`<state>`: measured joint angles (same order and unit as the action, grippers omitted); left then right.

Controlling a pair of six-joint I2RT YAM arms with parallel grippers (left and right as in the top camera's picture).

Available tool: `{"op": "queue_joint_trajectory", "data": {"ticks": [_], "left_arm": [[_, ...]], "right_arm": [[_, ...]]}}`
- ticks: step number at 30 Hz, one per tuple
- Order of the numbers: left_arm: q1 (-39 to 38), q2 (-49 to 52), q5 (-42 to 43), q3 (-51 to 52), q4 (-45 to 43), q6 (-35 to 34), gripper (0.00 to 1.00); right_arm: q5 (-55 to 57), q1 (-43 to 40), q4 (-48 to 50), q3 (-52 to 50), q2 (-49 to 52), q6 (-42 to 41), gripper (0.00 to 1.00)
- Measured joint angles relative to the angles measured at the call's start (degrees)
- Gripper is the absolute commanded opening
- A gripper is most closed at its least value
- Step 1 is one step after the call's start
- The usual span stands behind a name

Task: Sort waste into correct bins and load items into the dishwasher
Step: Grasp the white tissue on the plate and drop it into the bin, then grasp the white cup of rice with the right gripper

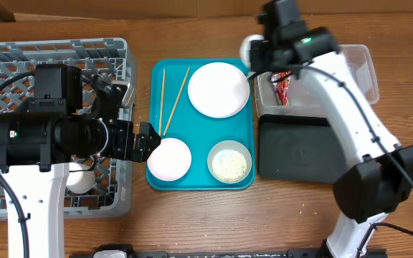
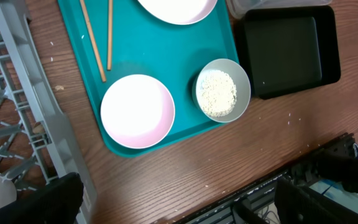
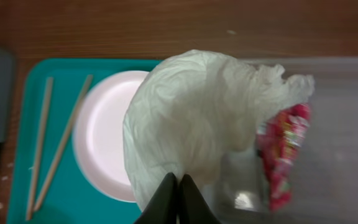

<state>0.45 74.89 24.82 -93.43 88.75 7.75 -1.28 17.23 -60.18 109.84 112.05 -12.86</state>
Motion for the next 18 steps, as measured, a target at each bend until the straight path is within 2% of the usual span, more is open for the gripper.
{"op": "queue_joint_trajectory", "data": {"ticks": [4,5,6,7,10,18], "left_arm": [[0.00,0.00,0.00,0.00,0.00,0.00,1.00],[0.00,0.00,0.02,0.00,0.00,0.00,1.00],[0.00,0.00,0.02,0.00,0.00,0.00,1.00],[0.00,0.00,0.00,0.00,0.00,-0.02,1.00],[0.00,0.00,0.02,0.00,0.00,0.00,1.00],[0.00,0.00,0.00,0.00,-0.02,0.00,1.00]], "right_arm": [[0.02,-6.62,-2.99,-0.24,0.83,0.26,0.05],[0.02,-8.02,-3.74,-0.39,0.85,0.50,0.18],[0.07,-9.14,-4.46,-0.68,0.87,0.46,0.45],[0.07,-9.90,-5.18,-0.92,0.87,0.87,0.54],[0.02,-10.78,-6.45,-1.36,0.90,1.46,0.58],[-4.76,-10.14,-14.51,-1.33,-1.81,1.97,0.58]]}}
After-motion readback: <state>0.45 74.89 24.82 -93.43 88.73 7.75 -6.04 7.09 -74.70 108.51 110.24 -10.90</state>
